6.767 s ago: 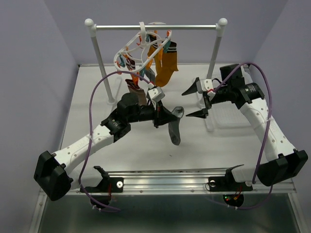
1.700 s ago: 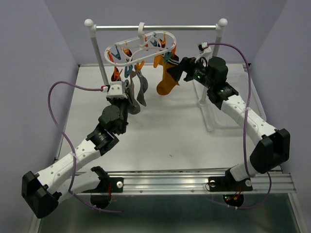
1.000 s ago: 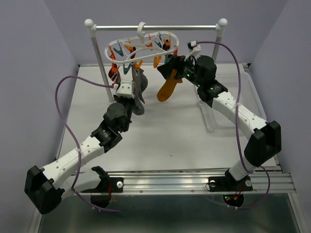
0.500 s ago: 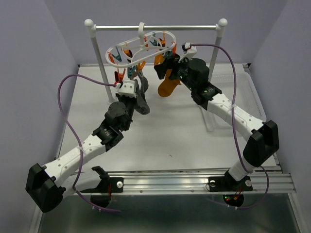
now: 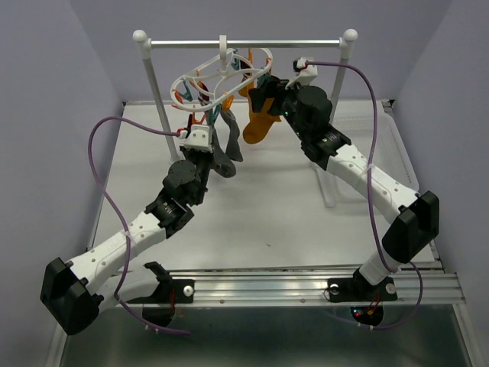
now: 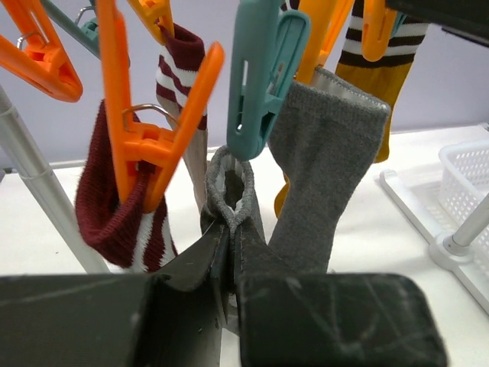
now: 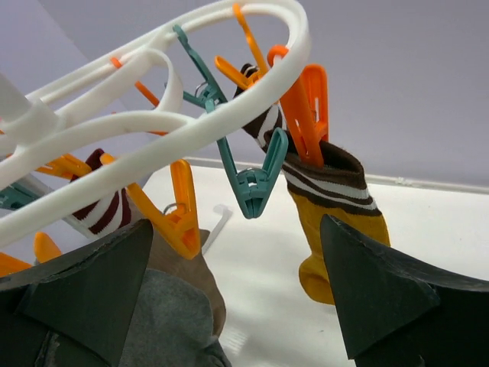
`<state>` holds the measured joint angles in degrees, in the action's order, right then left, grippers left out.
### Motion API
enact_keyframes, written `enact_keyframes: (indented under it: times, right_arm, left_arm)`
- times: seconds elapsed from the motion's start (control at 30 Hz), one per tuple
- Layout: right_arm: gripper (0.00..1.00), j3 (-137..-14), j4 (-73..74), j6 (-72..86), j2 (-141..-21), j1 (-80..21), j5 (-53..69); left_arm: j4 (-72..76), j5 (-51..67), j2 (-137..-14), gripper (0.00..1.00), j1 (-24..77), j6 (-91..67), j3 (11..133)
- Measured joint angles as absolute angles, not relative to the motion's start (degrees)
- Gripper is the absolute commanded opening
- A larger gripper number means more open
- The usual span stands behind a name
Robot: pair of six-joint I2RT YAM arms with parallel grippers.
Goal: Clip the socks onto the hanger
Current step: Open the clamp at the hanger.
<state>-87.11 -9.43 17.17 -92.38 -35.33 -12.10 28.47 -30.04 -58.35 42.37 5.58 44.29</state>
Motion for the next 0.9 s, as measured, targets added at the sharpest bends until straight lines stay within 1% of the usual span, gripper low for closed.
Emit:
enact_keyframes:
  times: [0.1, 0.33, 0.9]
  right_arm:
    - [0.95, -88.49, -9.43, 16.6, -92.55, -35.33, -12.56]
    - [0.87, -90.04, -9.41, 16.03, -93.71, -35.33, -13.56]
    - [0.83, -89.69, -9.34, 16.23, -94.08, -35.33, -14.68]
  left_arm:
    - [28.8, -30.26, -58.35, 0.0, 41.69, 5.61, 44.29]
    - [29.26, -30.72, -58.35, 0.0, 40.29, 5.61, 44.29]
    - [30.26, -30.02, -58.3, 0.0, 40.18, 5.63, 44.29]
